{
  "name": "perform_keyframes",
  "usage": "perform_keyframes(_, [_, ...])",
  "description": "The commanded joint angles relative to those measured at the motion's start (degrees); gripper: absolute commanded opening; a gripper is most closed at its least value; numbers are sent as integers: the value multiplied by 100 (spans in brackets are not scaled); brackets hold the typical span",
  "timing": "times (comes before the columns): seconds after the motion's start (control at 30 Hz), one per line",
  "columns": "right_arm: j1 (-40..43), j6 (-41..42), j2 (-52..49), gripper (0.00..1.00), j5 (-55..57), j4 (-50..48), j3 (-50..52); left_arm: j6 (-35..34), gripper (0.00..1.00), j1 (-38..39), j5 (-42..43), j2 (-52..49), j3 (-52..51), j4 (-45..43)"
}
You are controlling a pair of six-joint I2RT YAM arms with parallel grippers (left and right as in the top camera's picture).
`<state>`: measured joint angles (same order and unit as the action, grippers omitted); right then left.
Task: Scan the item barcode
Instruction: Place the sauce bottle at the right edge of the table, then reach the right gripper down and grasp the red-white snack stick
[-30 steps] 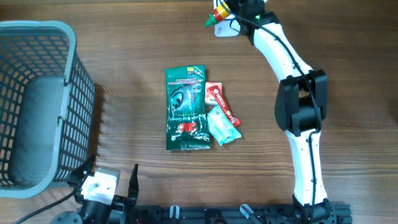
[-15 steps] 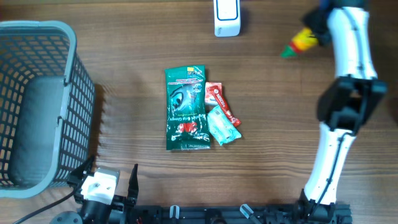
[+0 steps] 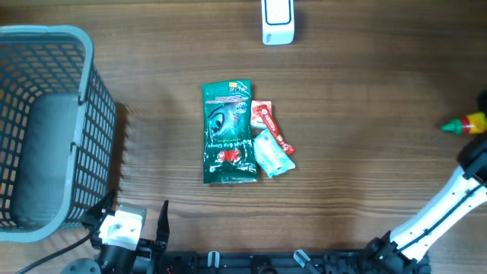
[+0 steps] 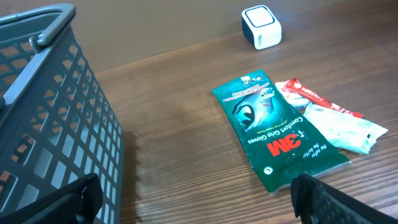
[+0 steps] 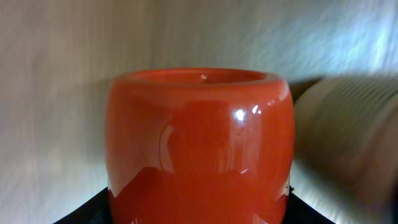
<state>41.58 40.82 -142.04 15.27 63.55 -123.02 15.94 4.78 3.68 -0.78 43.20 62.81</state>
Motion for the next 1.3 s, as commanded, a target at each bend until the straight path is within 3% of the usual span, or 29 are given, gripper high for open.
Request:
perform_keyframes(0.0, [291,-330,175,69,129,-79,-105,28,100,26,-57,52,-15,-17])
perform_keyframes(0.03, [372,-415,179,82,-26,-72,-208,28,100,26,-57,50,-15,-17])
perform_keyframes(0.1, [439,-511,181,98,-575,-33,-450,28,100,26,-57,50,-15,-17])
perform_keyframes(0.2, [426,-761,219,99,-1532,83,-1023,28,100,26,-57,52,-15,-17])
perform_keyframes(0.33, [258,-817,592,100,-1849,216,-1528,28,100,26,-57,52,-15,-17])
perform_keyframes(0.53, [-131,-756,1311,99,-2865,407,-1582,28,100,26,-57,50,-15,-15])
perform_keyframes(0.67, [-647,-588,1493,99,-3399,1132,-1582,28,100,26,-57,50,-15,-15])
perform_keyframes(0.8, [-1578,-1209,1488,99,-3491,1860,-1537,28,100,26,-57,50,-15,-17])
perform_keyframes(1.0, [-3696,-2741,1486,99,-3171,2780,-1523,28,100,26,-57,52,-15,-15])
perform_keyframes(1.27, [-6245,-2656,1486,100,-1279,2861,-739,28,100,26,-57,50,-15,-13])
